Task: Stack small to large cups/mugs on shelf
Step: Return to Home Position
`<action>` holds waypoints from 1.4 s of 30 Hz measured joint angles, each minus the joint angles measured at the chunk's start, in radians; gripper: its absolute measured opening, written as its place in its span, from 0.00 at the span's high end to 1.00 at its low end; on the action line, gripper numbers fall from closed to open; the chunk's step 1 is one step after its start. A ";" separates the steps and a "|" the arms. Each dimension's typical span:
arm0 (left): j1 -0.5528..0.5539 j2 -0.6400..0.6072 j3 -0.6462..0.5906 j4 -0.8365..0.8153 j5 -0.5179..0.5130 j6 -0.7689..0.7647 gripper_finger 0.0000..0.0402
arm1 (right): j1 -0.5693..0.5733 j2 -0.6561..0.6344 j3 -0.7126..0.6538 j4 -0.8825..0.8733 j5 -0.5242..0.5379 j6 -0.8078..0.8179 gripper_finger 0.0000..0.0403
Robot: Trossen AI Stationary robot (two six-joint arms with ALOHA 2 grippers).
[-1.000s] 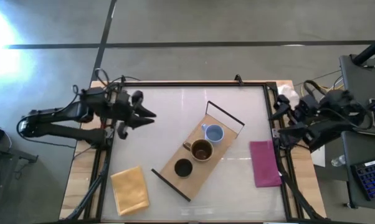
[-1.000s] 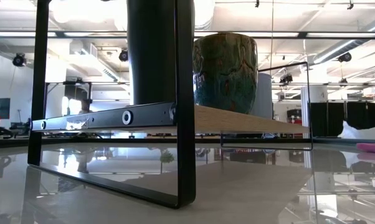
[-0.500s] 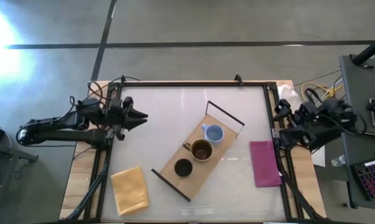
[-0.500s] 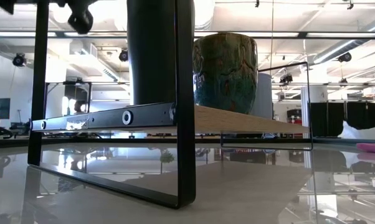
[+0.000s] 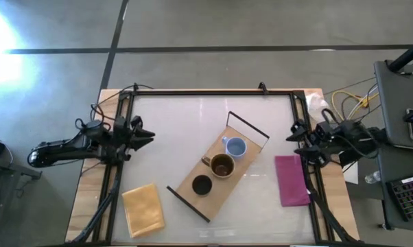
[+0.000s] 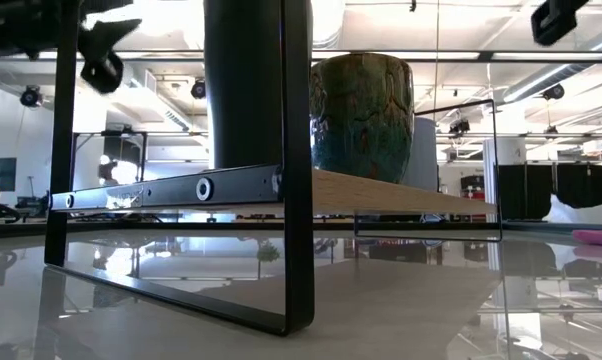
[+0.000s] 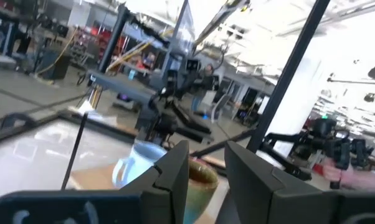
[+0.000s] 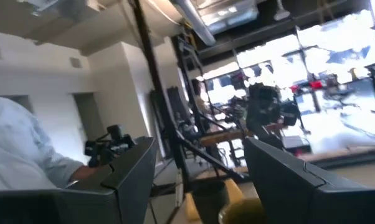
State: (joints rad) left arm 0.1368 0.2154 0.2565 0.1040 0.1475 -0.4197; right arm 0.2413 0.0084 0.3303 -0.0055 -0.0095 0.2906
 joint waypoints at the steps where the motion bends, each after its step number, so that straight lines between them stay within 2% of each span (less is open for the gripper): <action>1: 0.000 -0.022 -0.019 -0.007 0.000 -0.002 0.78 | 0.000 0.000 -0.014 0.003 0.015 0.008 0.41; 5: 0.000 -0.106 -0.091 -0.009 0.001 -0.040 0.78 | 0.000 -0.008 -0.082 0.041 0.080 0.023 0.41; 10: 0.000 -0.195 -0.179 -0.013 0.004 -0.077 0.78 | 0.000 -0.008 -0.164 0.162 0.091 0.023 0.41; 20: 0.001 -0.179 -0.248 -0.033 0.004 -0.128 0.78 | 0.000 -0.008 -0.322 0.349 0.175 0.060 0.41; 27: 0.001 -0.169 -0.248 -0.065 0.004 -0.125 0.78 | 0.000 0.005 -0.322 0.340 0.207 0.026 0.41; 33: 0.001 -0.124 -0.248 -0.066 0.003 -0.124 0.78 | 0.000 0.005 -0.321 0.204 0.320 0.055 0.41; 38: 0.000 -0.085 -0.249 -0.064 0.003 -0.124 0.78 | 0.000 0.008 -0.321 0.063 0.326 0.043 0.41; 42: 0.000 -0.062 -0.249 -0.064 0.003 -0.124 0.78 | 0.000 0.016 -0.321 0.060 0.325 0.049 0.41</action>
State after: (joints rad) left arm 0.1368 0.1538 0.0074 0.0402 0.1501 -0.5434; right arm 0.2417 0.0246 0.0093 0.0542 0.3153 0.3399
